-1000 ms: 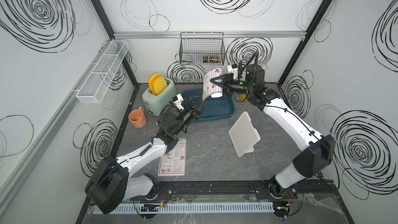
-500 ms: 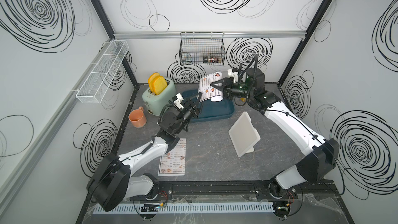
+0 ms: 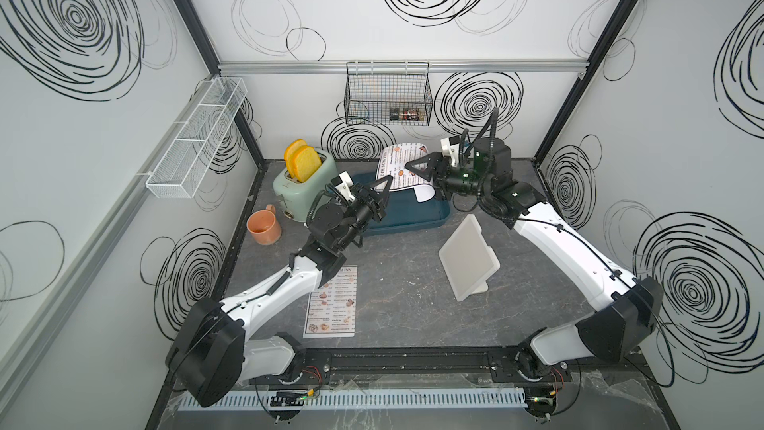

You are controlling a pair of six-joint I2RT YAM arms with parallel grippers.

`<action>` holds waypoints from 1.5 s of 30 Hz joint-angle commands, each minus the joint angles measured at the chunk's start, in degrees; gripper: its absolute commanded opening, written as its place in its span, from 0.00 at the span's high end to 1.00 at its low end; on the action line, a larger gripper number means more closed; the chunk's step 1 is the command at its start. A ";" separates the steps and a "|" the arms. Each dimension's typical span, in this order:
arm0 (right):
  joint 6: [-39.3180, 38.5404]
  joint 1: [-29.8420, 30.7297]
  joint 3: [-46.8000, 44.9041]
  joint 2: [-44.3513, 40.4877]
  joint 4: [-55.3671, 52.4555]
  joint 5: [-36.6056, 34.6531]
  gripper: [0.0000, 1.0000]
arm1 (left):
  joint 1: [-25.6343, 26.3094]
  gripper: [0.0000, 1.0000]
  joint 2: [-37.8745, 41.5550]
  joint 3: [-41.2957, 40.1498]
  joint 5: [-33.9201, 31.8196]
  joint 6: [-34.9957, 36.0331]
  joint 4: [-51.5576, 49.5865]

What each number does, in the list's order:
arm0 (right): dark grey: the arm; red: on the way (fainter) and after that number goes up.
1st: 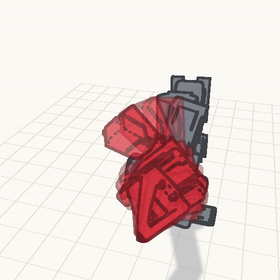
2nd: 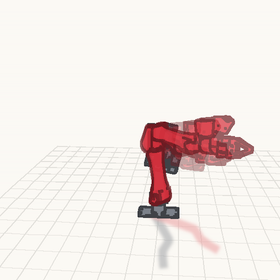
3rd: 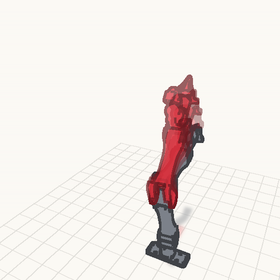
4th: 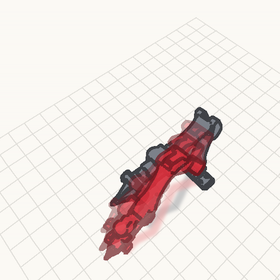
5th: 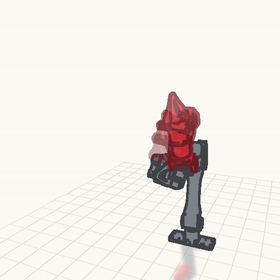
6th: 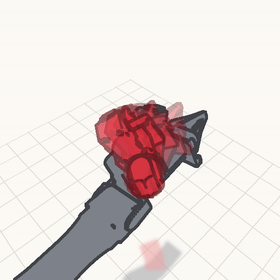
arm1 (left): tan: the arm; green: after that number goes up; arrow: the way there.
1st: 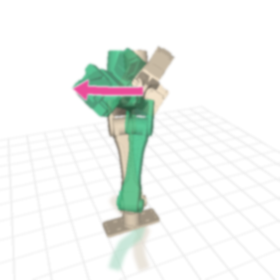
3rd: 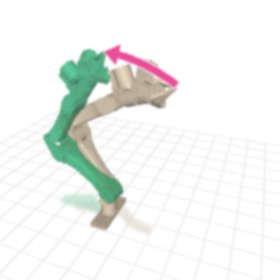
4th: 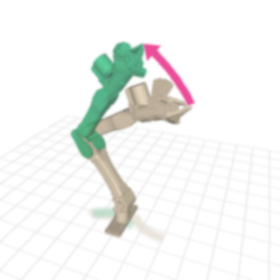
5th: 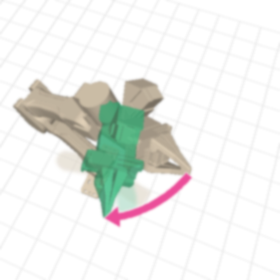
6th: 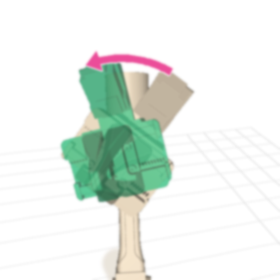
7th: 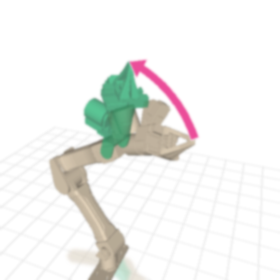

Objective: Replace the menus in the menu holders
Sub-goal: Pick up the menu from the storage box.

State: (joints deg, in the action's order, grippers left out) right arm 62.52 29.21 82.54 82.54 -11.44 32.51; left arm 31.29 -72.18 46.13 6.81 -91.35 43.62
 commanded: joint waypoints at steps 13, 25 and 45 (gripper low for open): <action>-51.15 -22.89 -9.14 -21.70 -10.40 6.19 0.01 | -2.08 1.00 10.00 21.72 13.76 83.95 -43.63; -89.07 -12.03 -8.04 -27.61 -22.45 11.19 0.02 | 0.08 1.00 12.00 20.73 37.11 117.44 -55.55; -103.71 1.77 -5.93 -22.16 -33.43 6.18 0.36 | 3.25 1.00 8.11 25.67 45.13 128.70 -63.87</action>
State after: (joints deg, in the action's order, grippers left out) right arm -40.12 30.68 77.76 62.28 -44.86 39.00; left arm 34.28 -64.62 70.30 49.76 35.05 -20.32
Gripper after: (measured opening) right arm 0.647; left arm 0.047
